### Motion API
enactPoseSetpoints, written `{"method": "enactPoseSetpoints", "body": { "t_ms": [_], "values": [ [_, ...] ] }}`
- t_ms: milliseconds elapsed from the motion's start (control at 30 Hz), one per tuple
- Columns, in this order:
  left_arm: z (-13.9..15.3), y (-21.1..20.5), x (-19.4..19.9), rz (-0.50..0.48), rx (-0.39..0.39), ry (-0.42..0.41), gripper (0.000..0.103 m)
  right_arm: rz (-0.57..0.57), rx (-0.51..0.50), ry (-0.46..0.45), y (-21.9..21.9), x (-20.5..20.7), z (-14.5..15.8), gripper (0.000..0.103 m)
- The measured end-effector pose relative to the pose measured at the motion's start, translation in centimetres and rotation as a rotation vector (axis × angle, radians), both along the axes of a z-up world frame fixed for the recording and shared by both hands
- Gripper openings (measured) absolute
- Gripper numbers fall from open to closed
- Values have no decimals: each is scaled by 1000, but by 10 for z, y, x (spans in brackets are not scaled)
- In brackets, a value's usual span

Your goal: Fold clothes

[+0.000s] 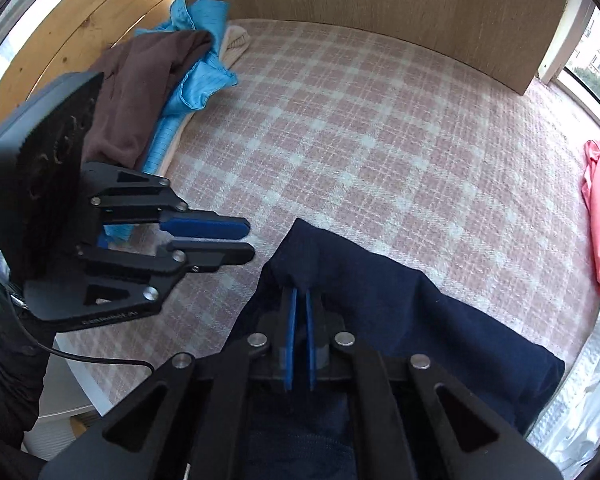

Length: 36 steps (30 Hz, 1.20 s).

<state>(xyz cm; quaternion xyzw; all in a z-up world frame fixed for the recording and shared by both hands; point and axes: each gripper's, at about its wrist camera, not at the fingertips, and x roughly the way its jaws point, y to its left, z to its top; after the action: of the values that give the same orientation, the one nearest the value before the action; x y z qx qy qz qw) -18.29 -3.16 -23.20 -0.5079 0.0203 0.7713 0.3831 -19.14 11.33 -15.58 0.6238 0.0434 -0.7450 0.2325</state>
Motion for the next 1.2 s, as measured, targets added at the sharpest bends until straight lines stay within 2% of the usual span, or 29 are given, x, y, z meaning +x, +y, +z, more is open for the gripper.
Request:
{"method": "enactPoseSetpoints", "body": {
  "t_ms": [133,233,333,367,433,500,567,667,767,833,900,933,1000,1100,1133,1200],
  "values": [
    [-2,16,1,-58,15,-6,12,-7,-28,7,1,4,9,5],
    [-2,23,-6,-47,6,-4,16,8,-39,-2,-2,7,12,5],
    [-7,22,-23,26,28,-31,20,22,-42,-16,-10,5,1,5],
    [-12,18,-31,67,57,-67,21,27,-43,-22,-13,4,-4,8],
    [-23,10,-44,137,133,-155,22,29,-59,-49,-12,6,-6,8],
    [-31,6,-48,168,133,-183,22,31,-76,-73,-10,8,-8,9],
    [-30,6,-44,158,129,-164,22,5,-128,-60,2,8,-1,9],
    [-22,-3,-36,136,106,-147,20,-56,-147,-32,19,0,3,9],
    [-13,-16,-20,122,84,-138,20,-42,-107,0,19,-11,-4,9],
    [-7,-19,-7,112,112,-150,20,-36,-105,-15,15,-17,-11,9],
    [-6,-14,5,84,161,-169,20,-13,-145,-58,8,-24,-21,9],
    [-7,-10,9,70,188,-186,20,-2,-166,-77,1,-31,-33,9],
    [-17,-1,15,48,219,-229,20,-7,-144,-87,-10,-43,-52,8],
    [-30,3,19,67,170,-262,19,1,-161,-125,-10,-47,-52,6],
    [-26,0,21,74,167,-248,19,2,-170,-134,-9,-48,-51,8],
    [-12,-7,23,92,154,-200,19,-30,-235,-100,12,-45,-28,9]
  ]
}}
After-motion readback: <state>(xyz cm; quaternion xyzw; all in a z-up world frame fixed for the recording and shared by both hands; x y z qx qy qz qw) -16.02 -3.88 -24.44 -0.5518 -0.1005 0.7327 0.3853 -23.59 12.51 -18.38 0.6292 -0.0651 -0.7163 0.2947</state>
